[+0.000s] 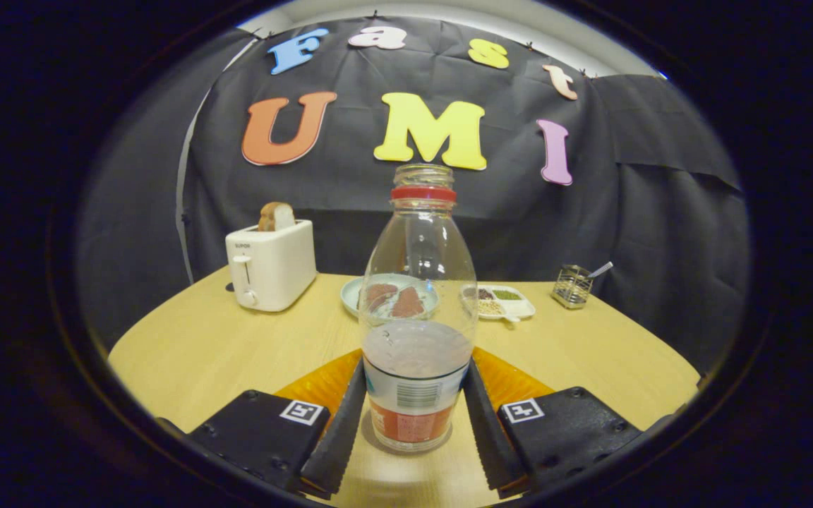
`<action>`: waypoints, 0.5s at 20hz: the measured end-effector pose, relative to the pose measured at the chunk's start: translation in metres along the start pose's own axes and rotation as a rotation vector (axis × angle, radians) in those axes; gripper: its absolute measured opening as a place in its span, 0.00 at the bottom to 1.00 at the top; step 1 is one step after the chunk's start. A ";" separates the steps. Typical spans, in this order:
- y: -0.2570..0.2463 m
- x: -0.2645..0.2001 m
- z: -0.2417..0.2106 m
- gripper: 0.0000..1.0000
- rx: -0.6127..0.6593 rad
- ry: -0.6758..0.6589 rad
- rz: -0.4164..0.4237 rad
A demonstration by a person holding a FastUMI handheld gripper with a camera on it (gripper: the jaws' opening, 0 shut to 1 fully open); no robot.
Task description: Take the bottle from table, then pour the juice into the cup, finally place the bottle on the coaster
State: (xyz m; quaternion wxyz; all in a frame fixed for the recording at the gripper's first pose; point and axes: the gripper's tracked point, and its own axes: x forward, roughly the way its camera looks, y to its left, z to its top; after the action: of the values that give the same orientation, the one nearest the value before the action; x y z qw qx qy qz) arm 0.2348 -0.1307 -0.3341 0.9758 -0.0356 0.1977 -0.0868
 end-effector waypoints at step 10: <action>-0.001 0.013 -0.014 0.79 0.008 -0.040 0.019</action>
State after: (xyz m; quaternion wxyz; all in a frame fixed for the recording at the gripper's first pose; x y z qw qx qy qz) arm 0.2412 -0.1348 -0.3517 0.9804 -0.0314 0.1782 -0.0774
